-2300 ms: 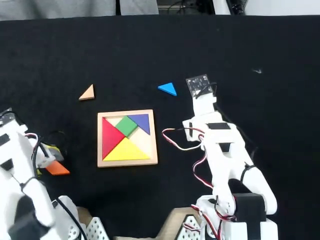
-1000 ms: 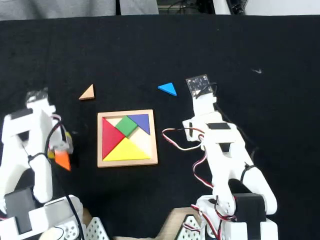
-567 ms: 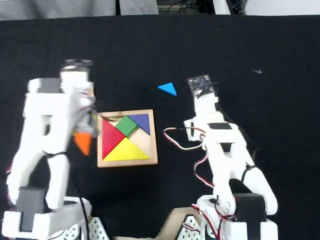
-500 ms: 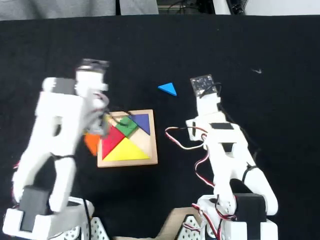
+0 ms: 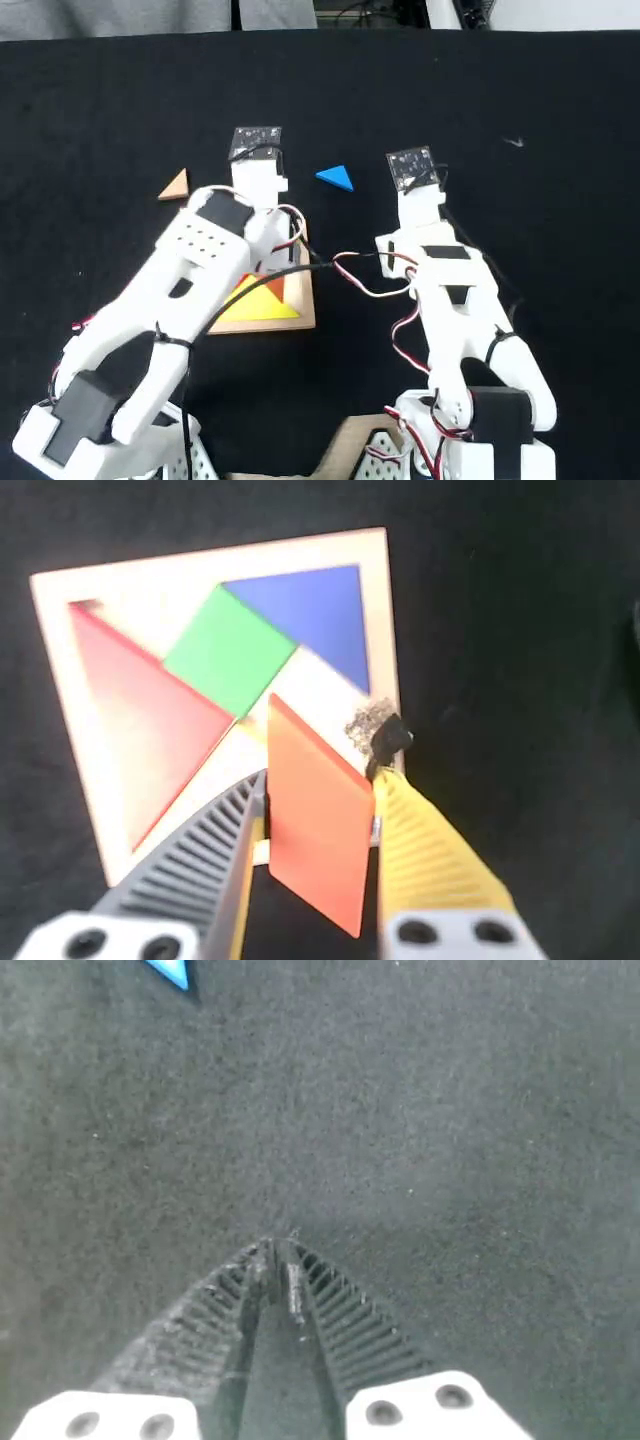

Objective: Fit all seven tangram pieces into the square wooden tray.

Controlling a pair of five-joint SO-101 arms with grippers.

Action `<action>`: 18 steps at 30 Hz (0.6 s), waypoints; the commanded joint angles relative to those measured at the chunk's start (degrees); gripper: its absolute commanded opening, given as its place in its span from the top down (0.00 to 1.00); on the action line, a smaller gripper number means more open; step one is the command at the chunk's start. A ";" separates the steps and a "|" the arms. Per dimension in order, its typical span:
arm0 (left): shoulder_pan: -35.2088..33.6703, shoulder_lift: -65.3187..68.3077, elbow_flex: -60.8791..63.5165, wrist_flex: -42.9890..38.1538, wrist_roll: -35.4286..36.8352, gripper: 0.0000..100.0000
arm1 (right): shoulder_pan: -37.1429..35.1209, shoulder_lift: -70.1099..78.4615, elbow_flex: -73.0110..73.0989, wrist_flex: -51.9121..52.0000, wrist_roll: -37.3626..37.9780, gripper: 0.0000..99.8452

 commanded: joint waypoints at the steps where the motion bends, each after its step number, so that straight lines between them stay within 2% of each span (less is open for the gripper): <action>1: 1.10 -0.26 2.33 -5.98 6.51 0.90 | 0.44 -0.04 -3.30 -1.23 0.26 0.99; 5: 1.10 -0.26 3.30 -5.98 10.55 0.90 | 0.26 0.04 -3.38 -1.23 0.44 0.99; 11: 5.14 -0.26 5.67 -6.33 14.86 0.90 | 0.26 0.04 -3.38 -1.32 0.53 0.99; 18: 5.23 1.49 6.55 -9.93 15.12 0.90 | 0.26 0.04 -3.21 -1.32 0.62 0.99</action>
